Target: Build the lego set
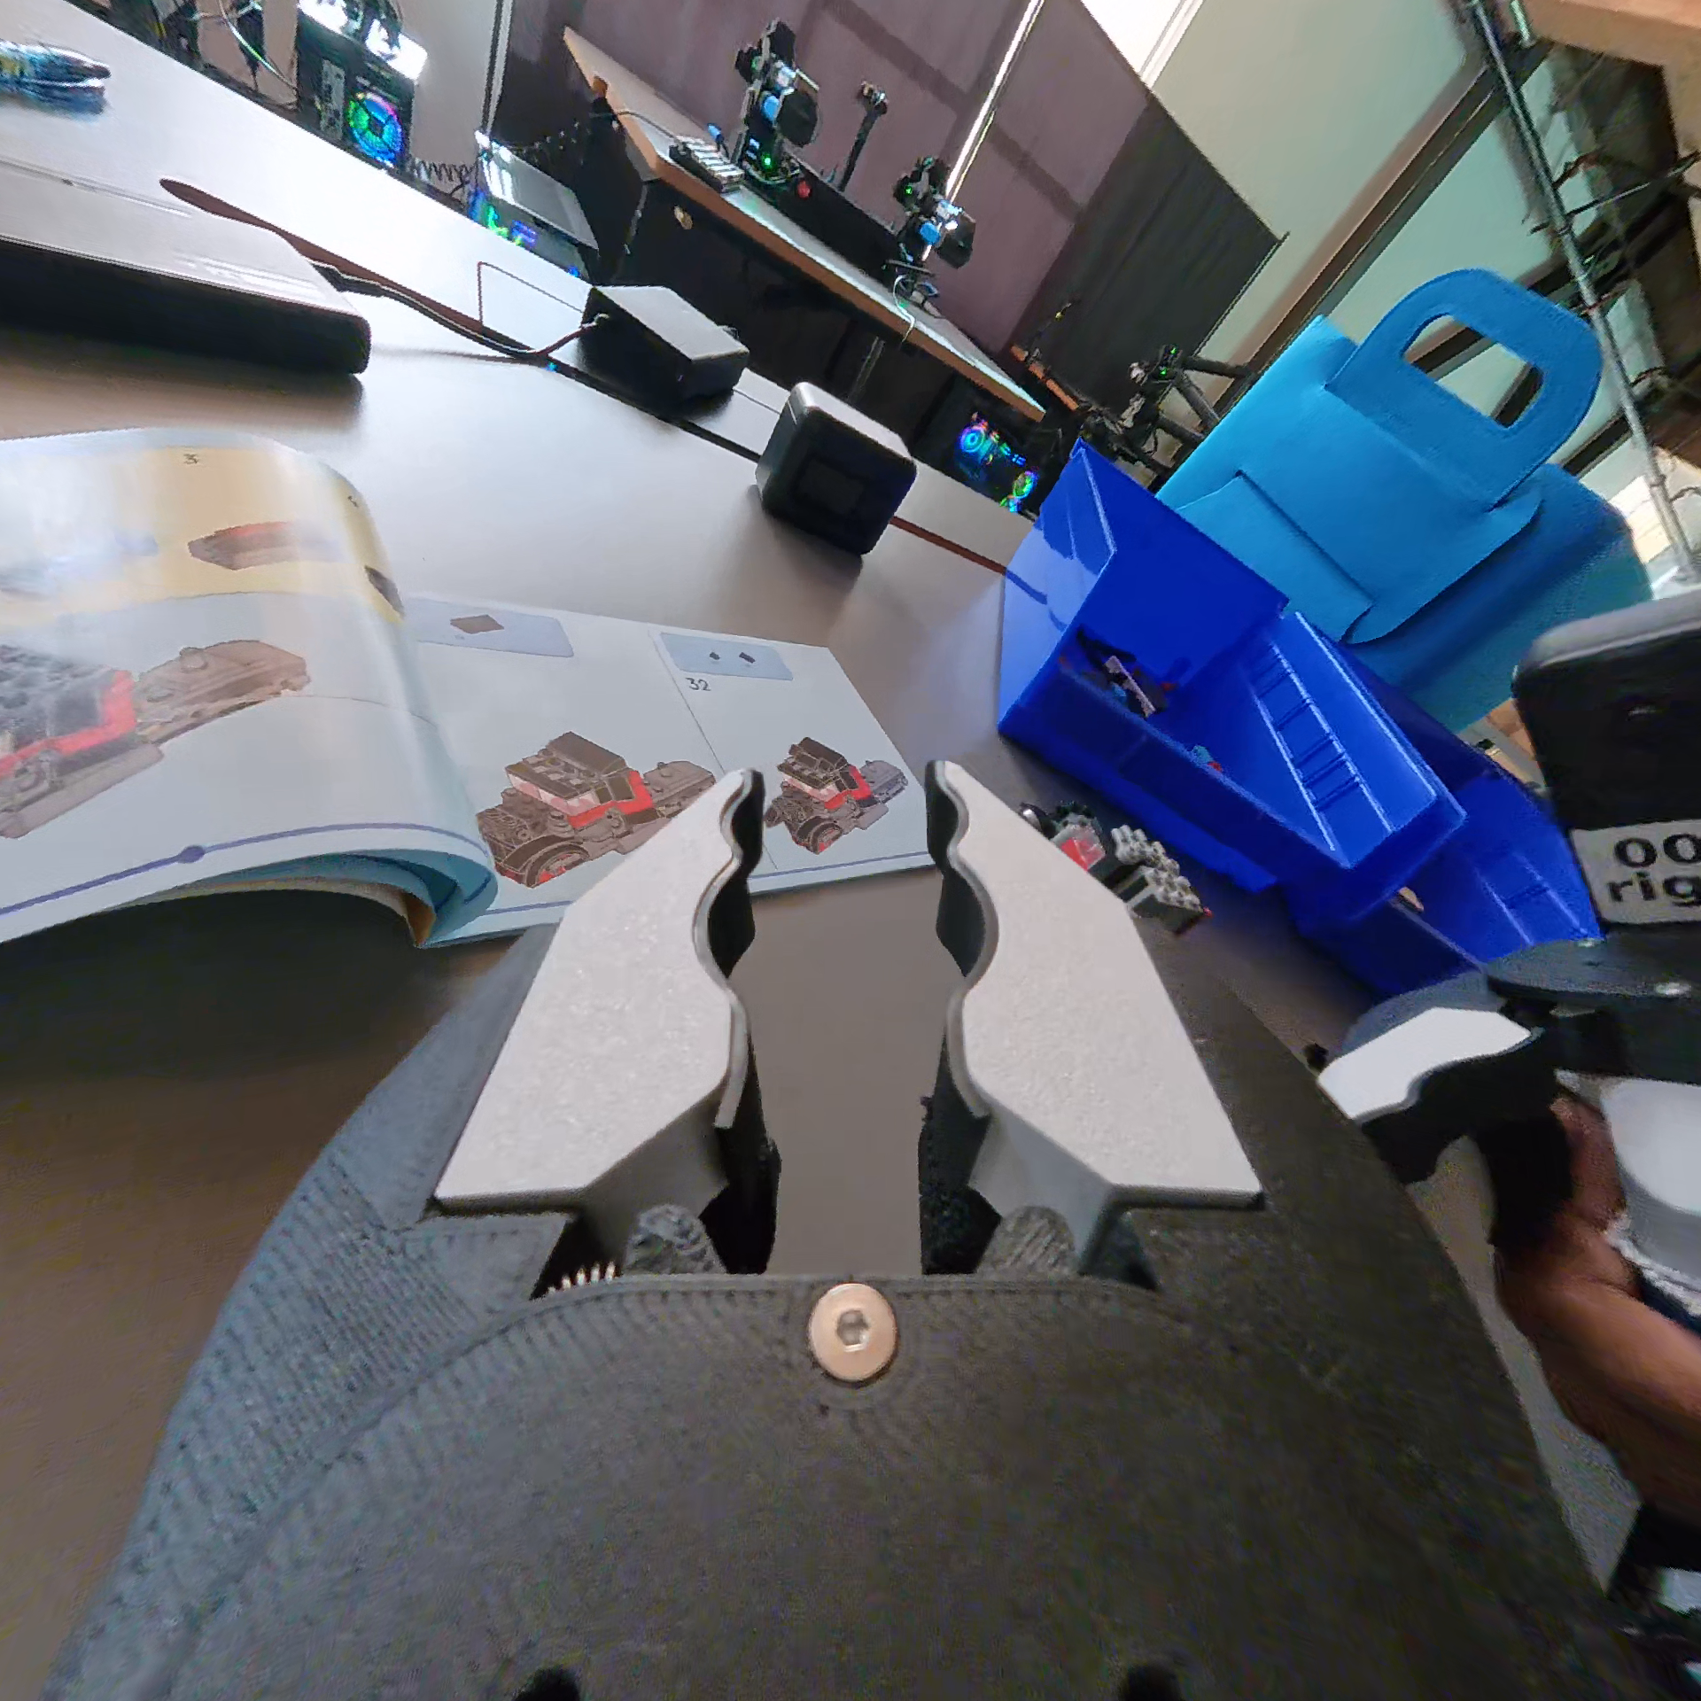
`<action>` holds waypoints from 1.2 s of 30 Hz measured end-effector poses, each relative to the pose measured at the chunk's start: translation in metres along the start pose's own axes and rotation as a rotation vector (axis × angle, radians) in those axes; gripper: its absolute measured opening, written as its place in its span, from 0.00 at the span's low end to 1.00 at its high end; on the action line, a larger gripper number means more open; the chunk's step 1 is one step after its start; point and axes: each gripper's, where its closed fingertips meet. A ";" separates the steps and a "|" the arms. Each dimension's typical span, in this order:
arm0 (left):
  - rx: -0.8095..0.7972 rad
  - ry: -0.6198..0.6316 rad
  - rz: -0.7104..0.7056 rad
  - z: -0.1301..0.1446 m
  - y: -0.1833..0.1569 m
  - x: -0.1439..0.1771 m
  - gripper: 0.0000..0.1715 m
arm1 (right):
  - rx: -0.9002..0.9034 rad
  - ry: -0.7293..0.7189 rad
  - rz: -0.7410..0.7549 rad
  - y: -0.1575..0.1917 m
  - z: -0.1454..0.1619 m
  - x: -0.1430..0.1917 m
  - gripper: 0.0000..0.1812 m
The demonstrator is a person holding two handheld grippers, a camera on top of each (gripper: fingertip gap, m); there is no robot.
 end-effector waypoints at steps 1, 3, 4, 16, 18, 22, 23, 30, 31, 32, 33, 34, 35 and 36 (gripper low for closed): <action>-0.004 -0.001 -0.005 -0.001 0.000 -0.002 0.21 | 0.004 -0.002 -0.004 -0.003 0.003 0.001 0.38; -0.008 0.004 -0.019 -0.002 0.000 -0.008 0.21 | 0.012 0.013 -0.014 -0.009 0.012 -0.001 0.38; -0.015 0.009 -0.029 -0.002 -0.001 -0.010 0.21 | 0.018 0.033 -0.019 -0.011 0.019 -0.003 0.38; -0.156 0.085 -0.098 0.006 -0.028 -0.052 0.21 | 0.087 0.068 -0.010 -0.032 0.058 0.010 0.35; -0.180 0.106 -0.094 0.008 -0.033 -0.059 0.21 | 0.091 0.056 0.002 -0.036 0.059 0.014 0.35; -0.200 0.140 -0.090 0.012 -0.038 -0.069 0.21 | 0.111 0.040 0.016 -0.037 0.057 0.020 0.35; -0.198 0.144 -0.087 0.012 -0.039 -0.071 0.21 | 0.109 0.041 0.013 -0.038 0.057 0.020 0.35; -0.193 0.167 -0.072 0.013 -0.042 -0.080 0.21 | 0.068 0.037 0.017 -0.046 0.053 0.025 0.35; -0.193 0.172 -0.066 0.014 -0.043 -0.081 0.21 | 0.061 0.036 0.017 -0.048 0.052 0.025 0.35; -0.192 0.176 -0.061 0.014 -0.043 -0.082 0.21 | 0.053 0.037 0.015 -0.049 0.052 0.026 0.35; -0.190 0.179 -0.055 0.014 -0.044 -0.083 0.21 | 0.047 0.040 0.016 -0.050 0.051 0.026 0.35; -0.188 0.179 -0.050 0.014 -0.044 -0.084 0.21 | 0.043 0.043 0.021 -0.052 0.051 0.026 0.35; -0.187 0.179 -0.044 0.013 -0.045 -0.085 0.21 | 0.041 0.043 0.024 -0.053 0.050 0.027 0.35; -0.186 0.180 -0.038 0.013 -0.046 -0.086 0.21 | 0.039 0.042 0.026 -0.054 0.050 0.027 0.35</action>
Point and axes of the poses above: each gripper's, where its closed fingertips meet, x back along the fingers, z out of its underside, y = z × x across the jaws, and after that the axes turned 12 degrees about y, right-handed
